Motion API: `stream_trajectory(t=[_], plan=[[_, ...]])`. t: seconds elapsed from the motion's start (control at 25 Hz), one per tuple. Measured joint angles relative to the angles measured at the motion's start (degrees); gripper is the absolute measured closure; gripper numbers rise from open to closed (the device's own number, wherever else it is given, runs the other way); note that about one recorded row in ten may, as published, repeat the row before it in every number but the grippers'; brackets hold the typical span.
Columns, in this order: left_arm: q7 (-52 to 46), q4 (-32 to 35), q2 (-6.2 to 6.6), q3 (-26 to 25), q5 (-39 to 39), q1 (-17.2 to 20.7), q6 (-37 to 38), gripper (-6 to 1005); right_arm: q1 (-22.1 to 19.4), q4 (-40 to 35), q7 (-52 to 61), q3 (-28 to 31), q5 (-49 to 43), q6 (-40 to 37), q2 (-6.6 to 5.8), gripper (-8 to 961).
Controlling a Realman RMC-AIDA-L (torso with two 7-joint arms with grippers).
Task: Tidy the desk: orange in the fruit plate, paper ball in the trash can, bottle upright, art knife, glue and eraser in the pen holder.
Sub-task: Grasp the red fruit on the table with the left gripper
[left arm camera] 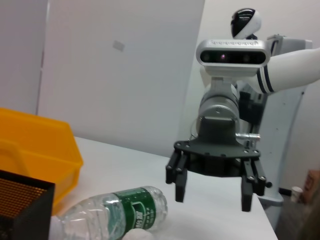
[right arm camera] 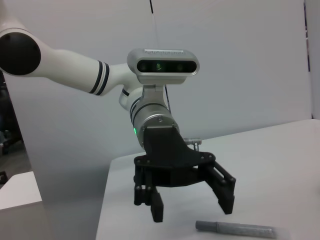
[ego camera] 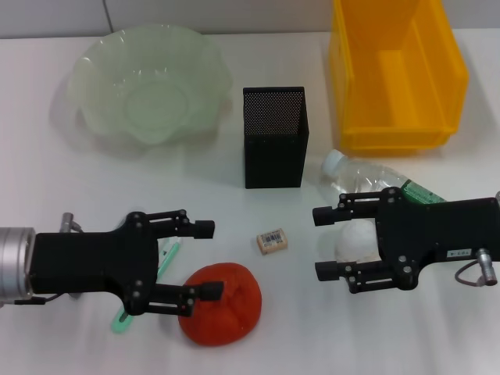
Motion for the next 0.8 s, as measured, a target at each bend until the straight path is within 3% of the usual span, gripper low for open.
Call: stream_trajectory(t=[0.56,0.8], plan=[[1.4,0.25,-0.02,-1.62,0.0,1.69,-0.01,175,0.84,1.99,-0.39,-0.09,0.14,0.35,0.09,246],[1.21,0.22,-0.25,-1.62,-0.21,1.23,-0.05,177,-1.37,4.72,-5.42,0.49,4.23,-0.58,-0.1,246]])
